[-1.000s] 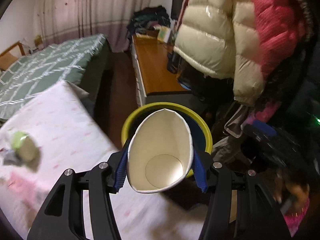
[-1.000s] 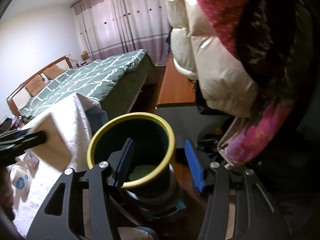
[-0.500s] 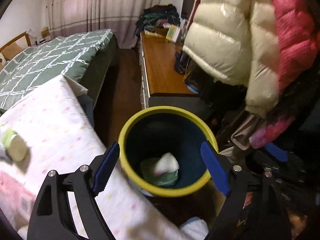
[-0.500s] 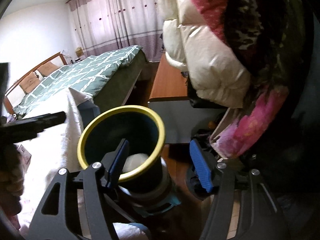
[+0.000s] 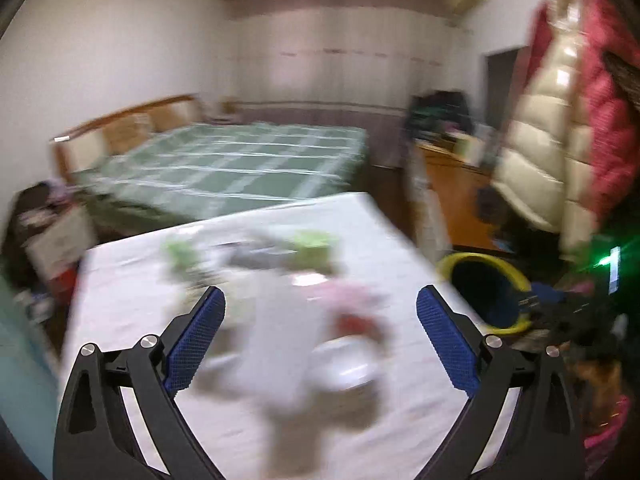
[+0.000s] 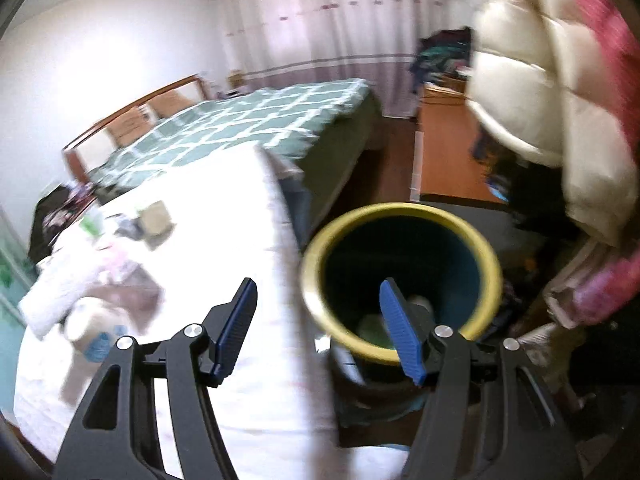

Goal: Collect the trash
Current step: 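Return the right tool to the table and grasp the white foam net, then carry the foam net over the bin and open the right tool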

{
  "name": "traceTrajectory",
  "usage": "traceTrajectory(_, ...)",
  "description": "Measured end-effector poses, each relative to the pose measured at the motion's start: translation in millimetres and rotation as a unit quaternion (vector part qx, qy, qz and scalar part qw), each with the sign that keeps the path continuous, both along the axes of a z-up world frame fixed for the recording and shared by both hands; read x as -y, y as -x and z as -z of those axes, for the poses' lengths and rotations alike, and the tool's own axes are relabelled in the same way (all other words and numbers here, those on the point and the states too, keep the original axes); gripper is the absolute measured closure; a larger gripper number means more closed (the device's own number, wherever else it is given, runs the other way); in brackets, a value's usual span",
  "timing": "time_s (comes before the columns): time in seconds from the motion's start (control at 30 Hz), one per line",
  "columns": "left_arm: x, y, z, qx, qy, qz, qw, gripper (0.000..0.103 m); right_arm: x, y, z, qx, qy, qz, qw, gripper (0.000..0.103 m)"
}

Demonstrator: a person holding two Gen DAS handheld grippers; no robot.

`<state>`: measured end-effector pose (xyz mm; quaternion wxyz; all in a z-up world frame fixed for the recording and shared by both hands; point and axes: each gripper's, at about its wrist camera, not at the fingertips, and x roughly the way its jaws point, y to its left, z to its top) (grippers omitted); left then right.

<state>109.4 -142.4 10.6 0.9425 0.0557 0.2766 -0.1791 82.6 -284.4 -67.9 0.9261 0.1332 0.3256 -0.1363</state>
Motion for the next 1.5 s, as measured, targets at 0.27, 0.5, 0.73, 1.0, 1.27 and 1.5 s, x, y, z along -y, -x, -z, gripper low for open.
traceTrajectory(0.27,-116,13,18,-0.013,-0.001,-0.119,0.9929,0.007,-109,-58,-21,0.016,-0.034,-0.108,0.993,0.04)
traceTrajectory(0.5,-145,19,25,-0.004,0.009,-0.116,0.9933,0.007,-171,-98,-27,0.004,-0.085,-0.141,0.986,0.024)
traceTrajectory(0.73,-144,16,31,-0.009,0.011,-0.11,0.9938,0.007,-190,-134,-12,-0.043,-0.114,-0.114,0.986,0.014)
traceTrajectory(1.0,-154,15,37,-0.017,0.022,-0.111,0.9934,0.007,-202,-149,8,-0.086,-0.114,-0.119,0.983,0.023)
traceTrajectory(1.27,-154,13,40,-0.019,0.025,-0.11,0.9935,0.007,-198,-126,-12,-0.047,-0.104,-0.123,0.986,0.077)
traceTrajectory(1.5,-143,12,45,-0.025,0.021,-0.097,0.9947,0.007,-182,-96,-46,0.015,-0.127,-0.153,0.98,0.091)
